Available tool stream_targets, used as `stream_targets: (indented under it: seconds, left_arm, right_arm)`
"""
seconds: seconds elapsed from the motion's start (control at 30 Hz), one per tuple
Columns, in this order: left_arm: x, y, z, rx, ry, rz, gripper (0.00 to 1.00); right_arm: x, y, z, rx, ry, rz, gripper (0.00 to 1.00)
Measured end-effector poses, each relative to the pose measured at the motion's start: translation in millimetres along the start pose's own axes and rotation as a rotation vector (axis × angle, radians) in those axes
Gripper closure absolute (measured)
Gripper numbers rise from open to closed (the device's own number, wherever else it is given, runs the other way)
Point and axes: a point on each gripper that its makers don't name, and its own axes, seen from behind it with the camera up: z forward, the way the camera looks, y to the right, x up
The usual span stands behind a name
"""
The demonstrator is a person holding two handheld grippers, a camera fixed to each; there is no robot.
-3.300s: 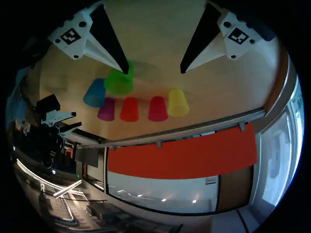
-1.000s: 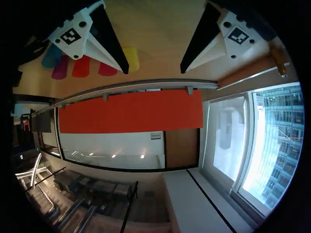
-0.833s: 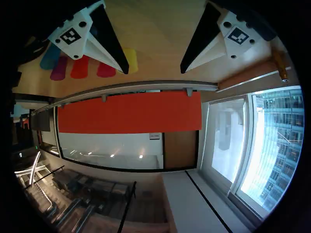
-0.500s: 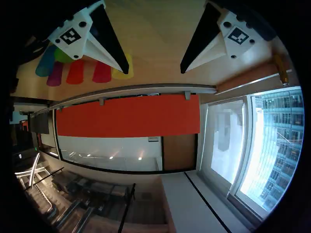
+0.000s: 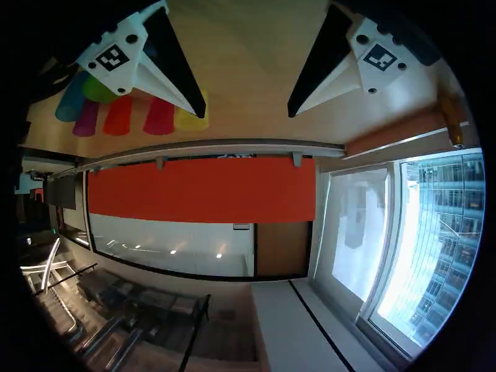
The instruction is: Pour water
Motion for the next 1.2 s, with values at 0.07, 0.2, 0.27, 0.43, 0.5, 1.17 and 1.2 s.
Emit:
stream_targets:
  seconds: [0.07, 0.2, 0.27, 0.43, 0.5, 1.17, 1.2]
  left_arm:
    - [-1.9, -0.4, 1.1, 0.001, -0.007, 0.001, 0.01]
    - [-3.1, 2.2, 2.8, -0.007, -0.015, 0.001, 0.01]
    - [-3.1, 2.5, 2.6, -0.009, -0.015, 0.001, 0.01]
    - [-3.2, 1.4, 2.1, -0.005, -0.015, 0.001, 0.01]
    - [-3.3, 0.3, 1.7, -0.001, -0.015, 0.001, 0.01]
    - [-4.3, -0.3, 2.4, 0.001, -0.018, 0.002, 0.01]
    - [-4.3, -0.3, 2.3, 0.001, -0.018, 0.002, 0.01]
  right_arm:
    - [-0.3, -0.4, -0.4, 0.000, 0.000, -0.001, 0.00]
    - [-0.6, -0.4, -1.6, -0.001, 0.001, -0.004, 0.00]
    - [-1.3, -0.2, -1.7, -0.001, 0.000, -0.004, 0.00]
    - [-1.6, 0.6, -1.5, 0.000, -0.001, -0.003, 0.00]
    - [-2.0, 1.0, -1.3, 0.000, 0.000, -0.003, 0.00]
    - [-6.1, 1.7, -2.6, 0.017, 0.008, -0.035, 0.00]
    - [-6.6, 1.4, -1.9, 0.018, 0.010, -0.042, 0.00]
